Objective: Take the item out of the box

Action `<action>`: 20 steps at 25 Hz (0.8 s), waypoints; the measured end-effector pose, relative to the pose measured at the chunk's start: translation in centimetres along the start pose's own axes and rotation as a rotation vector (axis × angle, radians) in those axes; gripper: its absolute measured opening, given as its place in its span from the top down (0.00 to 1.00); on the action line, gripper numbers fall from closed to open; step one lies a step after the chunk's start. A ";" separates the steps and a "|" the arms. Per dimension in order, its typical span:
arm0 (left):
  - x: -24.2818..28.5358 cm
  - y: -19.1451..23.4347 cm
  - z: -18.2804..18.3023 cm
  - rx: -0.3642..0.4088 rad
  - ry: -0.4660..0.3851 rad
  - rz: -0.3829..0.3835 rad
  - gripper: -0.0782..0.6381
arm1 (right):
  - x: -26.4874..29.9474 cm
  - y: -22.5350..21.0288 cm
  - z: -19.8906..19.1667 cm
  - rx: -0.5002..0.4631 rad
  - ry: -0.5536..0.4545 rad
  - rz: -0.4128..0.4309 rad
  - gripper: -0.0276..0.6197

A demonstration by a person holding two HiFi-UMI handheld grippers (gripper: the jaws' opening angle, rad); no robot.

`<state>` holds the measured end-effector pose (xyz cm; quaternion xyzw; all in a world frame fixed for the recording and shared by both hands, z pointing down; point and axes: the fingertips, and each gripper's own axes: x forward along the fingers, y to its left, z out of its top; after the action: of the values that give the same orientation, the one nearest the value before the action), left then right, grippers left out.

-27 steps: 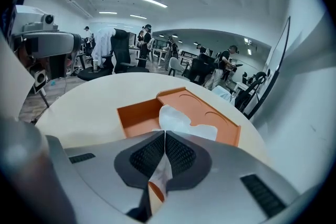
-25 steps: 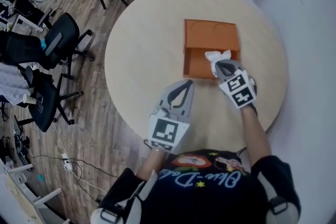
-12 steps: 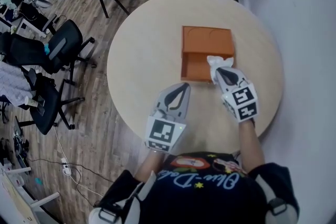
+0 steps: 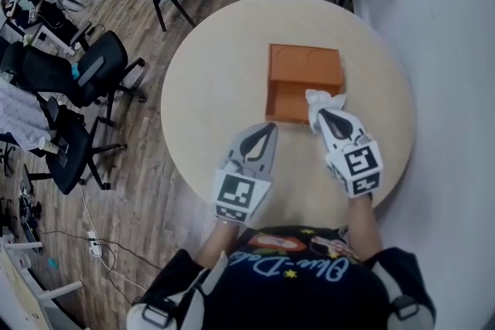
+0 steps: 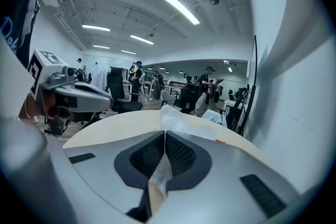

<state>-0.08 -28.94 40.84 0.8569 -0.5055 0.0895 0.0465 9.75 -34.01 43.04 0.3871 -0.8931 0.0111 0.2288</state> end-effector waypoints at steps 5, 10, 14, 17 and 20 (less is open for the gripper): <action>-0.7 0.0 -0.2 0.009 0.002 0.020 0.91 | -1.1 0.8 1.0 0.010 -0.047 0.041 0.95; -0.5 0.2 -0.2 0.010 0.002 0.032 0.91 | -2.0 0.7 1.9 0.023 -0.084 0.036 0.95; -0.3 0.1 -0.1 0.016 0.003 0.031 0.91 | -2.4 0.3 2.1 -0.012 -0.111 0.044 0.95; -0.4 -0.1 0.0 0.017 0.006 0.029 0.91 | -2.7 0.3 2.2 -0.023 -0.133 0.052 0.95; -0.5 0.0 -0.1 0.018 0.006 0.033 0.91 | -2.8 0.6 2.1 -0.013 -0.131 0.056 0.95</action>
<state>-0.31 -28.45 40.81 0.8485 -0.5187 0.0974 0.0388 10.17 -32.14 40.11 0.3601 -0.9169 -0.0137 0.1717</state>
